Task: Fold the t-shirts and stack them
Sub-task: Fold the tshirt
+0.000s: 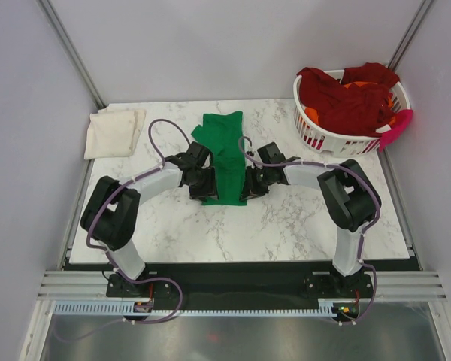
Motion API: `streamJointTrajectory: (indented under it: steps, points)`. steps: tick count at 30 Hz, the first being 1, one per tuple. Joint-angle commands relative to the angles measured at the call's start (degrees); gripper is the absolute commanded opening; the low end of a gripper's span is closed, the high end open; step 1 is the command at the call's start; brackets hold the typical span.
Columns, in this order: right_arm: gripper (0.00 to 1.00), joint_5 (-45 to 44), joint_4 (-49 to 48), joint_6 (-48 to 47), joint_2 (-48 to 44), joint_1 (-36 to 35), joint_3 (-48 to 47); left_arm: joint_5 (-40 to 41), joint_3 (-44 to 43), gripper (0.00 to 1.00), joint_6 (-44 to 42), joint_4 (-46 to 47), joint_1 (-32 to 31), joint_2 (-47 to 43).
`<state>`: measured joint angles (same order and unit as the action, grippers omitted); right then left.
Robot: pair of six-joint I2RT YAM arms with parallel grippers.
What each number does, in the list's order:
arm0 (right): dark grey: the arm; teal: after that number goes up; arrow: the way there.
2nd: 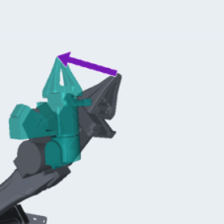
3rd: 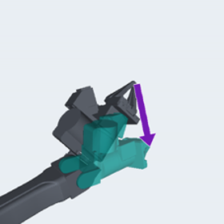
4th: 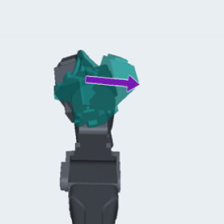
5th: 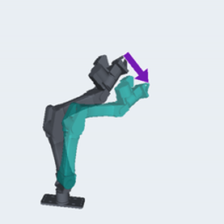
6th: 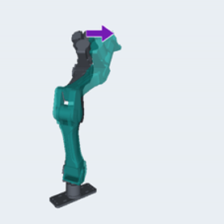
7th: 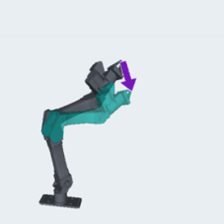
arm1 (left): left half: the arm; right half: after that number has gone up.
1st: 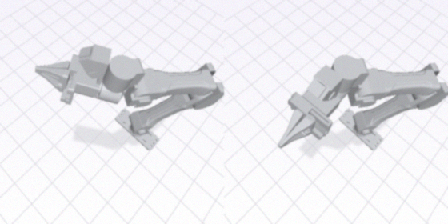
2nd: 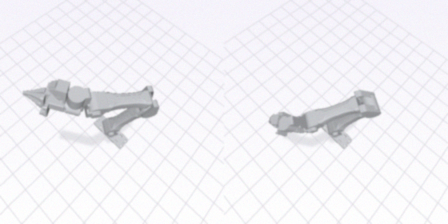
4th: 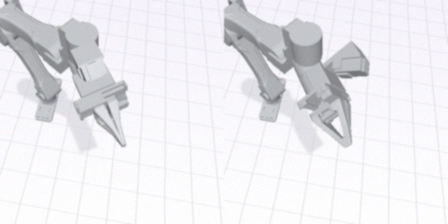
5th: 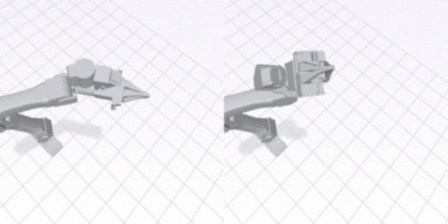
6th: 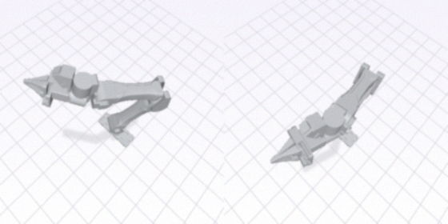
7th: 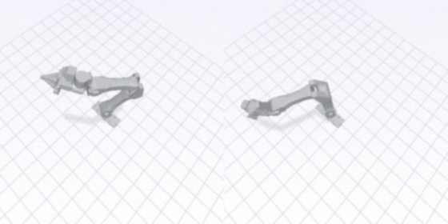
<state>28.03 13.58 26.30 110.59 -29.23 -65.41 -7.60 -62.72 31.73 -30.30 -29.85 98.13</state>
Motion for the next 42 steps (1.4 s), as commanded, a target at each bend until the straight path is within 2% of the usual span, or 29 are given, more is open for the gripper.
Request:
streamJointTrajectory:
  steps: [1,8,15,18,23,27,33,37,42]
  points:
    - [0.17,-1.1,-3.1,-1.7,0.5,0.1,4.4,0.7,2.3,0.55,1.7,5.4,0.1,1.7]
    - [0.20,-2.2,-3.6,-1.6,-3.1,0.1,10.8,-0.9,8.2,0.54,3.3,7.9,0.1,1.0]
    - [0.25,-10.1,7.3,-4.2,-11.6,0.1,11.5,-3.0,14.5,0.54,3.9,6.7,-0.2,-9.0]
    - [0.29,-13.8,13.5,-5.0,-17.1,-0.9,9.6,-1.7,13.2,0.54,2.0,1.8,-0.2,-13.8]
    - [0.33,-14.0,16.8,-5.5,-21.9,-1.4,3.3,1.4,4.3,0.54,-0.6,-2.5,-0.2,-15.5]
    - [0.33,-11.8,16.3,-6.1,-17.0,-1.4,-6.9,0.7,-4.2,0.54,-1.9,-2.4,-0.1,-9.3]
    - [0.29,-6.3,14.1,-5.7,-2.4,-0.7,-21.0,-0.8,-18.2,0.48,-2.5,-2.4,0.1,4.4]
    - [0.27,-5.5,14.0,-5.6,7.0,1.0,-27.0,-0.8,-22.2,0.47,-3.2,-2.4,0.7,10.0]
    - [0.27,-4.8,14.2,-6.1,14.0,4.9,-31.0,0.2,-24.5,0.46,-3.8,-2.4,2.4,14.8]
